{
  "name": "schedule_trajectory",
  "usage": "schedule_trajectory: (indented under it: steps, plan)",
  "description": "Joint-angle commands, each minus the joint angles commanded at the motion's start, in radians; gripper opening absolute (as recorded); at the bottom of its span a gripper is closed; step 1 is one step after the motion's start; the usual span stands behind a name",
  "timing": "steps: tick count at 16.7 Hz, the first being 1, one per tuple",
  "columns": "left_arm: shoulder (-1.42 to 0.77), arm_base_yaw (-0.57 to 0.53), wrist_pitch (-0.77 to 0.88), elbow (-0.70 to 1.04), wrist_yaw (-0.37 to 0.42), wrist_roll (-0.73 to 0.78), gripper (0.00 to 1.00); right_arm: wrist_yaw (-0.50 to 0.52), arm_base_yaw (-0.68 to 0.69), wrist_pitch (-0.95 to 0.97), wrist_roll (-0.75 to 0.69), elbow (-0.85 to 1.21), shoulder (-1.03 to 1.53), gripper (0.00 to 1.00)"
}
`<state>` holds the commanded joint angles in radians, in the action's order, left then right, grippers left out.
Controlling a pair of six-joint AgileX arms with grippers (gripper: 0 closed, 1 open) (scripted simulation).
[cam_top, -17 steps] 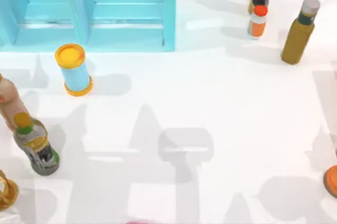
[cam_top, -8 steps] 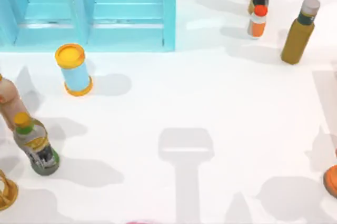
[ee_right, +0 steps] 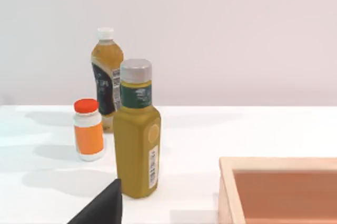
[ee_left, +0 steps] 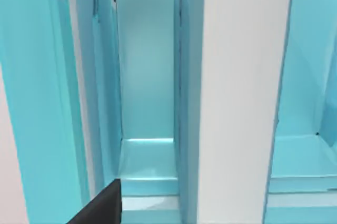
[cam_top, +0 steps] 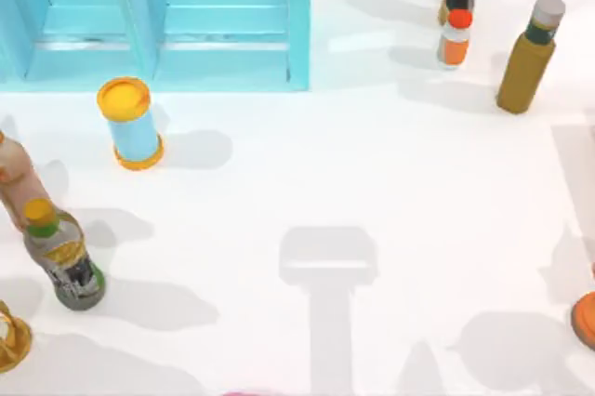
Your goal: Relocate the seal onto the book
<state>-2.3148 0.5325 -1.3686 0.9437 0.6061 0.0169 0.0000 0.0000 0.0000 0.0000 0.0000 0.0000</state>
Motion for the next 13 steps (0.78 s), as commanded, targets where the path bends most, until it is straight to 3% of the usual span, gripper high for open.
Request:
schedule_trajectory:
  steps: [5,13]
  plan:
    - [-0.015,-0.015,0.023,0.035,-0.013,0.001,1.00,0.000,0.000,0.000,0.000,0.000,0.000,1.00]
    - [-0.158,-0.104,0.219,0.382,-0.102,-0.003,1.00,0.000,0.000,0.000,0.000,0.000,0.000,1.00]
